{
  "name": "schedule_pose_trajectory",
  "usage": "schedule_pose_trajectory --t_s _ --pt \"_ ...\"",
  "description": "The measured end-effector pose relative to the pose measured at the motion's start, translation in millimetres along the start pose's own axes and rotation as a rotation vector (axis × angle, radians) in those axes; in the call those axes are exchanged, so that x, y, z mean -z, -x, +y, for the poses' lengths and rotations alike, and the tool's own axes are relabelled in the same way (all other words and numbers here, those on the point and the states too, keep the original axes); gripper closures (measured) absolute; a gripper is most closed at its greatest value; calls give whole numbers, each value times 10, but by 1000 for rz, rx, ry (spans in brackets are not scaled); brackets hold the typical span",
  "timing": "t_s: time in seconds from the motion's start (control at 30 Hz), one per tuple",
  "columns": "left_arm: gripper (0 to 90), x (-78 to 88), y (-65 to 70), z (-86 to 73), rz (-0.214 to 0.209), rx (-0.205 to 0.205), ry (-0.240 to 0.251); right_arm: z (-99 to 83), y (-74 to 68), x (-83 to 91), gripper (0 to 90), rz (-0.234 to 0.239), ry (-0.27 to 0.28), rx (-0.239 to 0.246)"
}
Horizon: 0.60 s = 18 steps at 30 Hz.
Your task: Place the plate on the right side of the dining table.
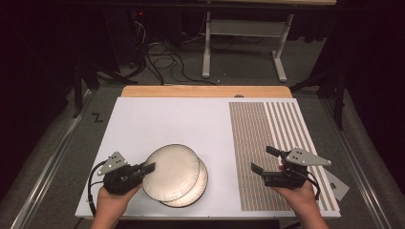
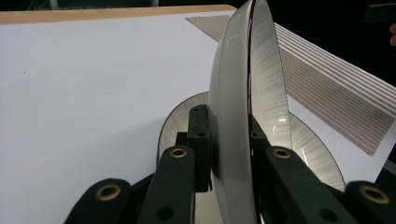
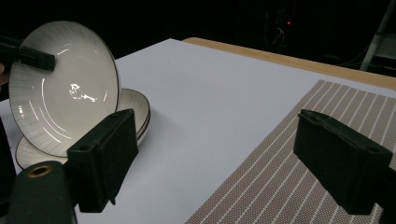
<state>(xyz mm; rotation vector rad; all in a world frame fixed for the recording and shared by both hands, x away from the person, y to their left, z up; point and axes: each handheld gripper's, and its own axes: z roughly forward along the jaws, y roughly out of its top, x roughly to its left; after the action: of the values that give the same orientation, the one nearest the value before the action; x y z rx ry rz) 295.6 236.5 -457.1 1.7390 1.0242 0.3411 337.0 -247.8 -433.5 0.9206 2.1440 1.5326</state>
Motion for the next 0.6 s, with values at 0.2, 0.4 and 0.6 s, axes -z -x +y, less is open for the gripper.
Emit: schedule_pose_trajectory --t_s 0.2,0.4,0.6 --pt "799 1 9 3 -1 -13 2 -41 30 63 14 -36 1 9" --pt "799 3 25 9 -4 -31 4 -40 10 71 2 -40 -9 12" --pt "798 3 27 12 -6 -37 3 4 -100 -21 2 -33 -17 44"
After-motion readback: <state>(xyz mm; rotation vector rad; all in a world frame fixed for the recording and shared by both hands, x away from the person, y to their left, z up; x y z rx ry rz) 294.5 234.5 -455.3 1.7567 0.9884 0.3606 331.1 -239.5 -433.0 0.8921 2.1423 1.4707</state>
